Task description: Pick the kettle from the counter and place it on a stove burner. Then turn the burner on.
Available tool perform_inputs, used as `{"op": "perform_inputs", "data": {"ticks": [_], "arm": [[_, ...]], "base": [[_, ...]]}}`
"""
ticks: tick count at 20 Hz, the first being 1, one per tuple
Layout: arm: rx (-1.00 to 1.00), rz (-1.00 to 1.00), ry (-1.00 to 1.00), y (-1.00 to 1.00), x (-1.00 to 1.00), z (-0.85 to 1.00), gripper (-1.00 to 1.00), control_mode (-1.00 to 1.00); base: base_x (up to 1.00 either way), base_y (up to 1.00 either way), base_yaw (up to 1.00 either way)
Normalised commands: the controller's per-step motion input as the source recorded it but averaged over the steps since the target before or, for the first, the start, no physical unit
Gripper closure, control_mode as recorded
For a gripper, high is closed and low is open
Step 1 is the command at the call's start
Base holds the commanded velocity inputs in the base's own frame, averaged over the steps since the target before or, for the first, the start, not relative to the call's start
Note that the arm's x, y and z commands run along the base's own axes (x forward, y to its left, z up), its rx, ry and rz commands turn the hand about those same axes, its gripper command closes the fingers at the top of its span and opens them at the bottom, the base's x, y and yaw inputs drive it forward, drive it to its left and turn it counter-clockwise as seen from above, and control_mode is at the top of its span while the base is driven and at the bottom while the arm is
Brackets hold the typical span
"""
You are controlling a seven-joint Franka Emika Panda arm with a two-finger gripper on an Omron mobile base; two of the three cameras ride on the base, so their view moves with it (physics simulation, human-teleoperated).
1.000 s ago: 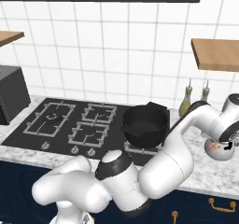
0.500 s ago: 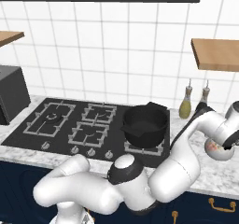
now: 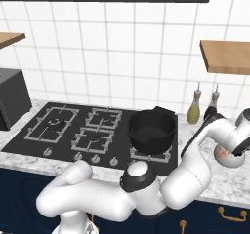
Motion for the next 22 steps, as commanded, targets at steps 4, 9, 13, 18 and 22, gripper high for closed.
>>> {"op": "perform_inputs", "data": {"ticks": [4,9,13,18,22], "arm": [[0.0,0.0,-0.02,-0.12,0.23,-0.34,1.0,-1.0],[0.0,0.0,-0.01,0.0,0.07,-0.03,1.0,-1.0],[0.0,0.0,-0.01,0.0,0.04,-0.04,1.0,-1.0],[0.0,0.0,-0.34,0.22,-0.28,0.35,1.0,-1.0],[0.01,0.0,-0.49,0.8,-0.57,0.89,1.0,-1.0]], "base": [[0.0,0.0,0.0],[0.0,0.0,0.0],[0.0,0.0,0.0],[0.0,0.0,0.0],[0.0,0.0,0.0]]}}
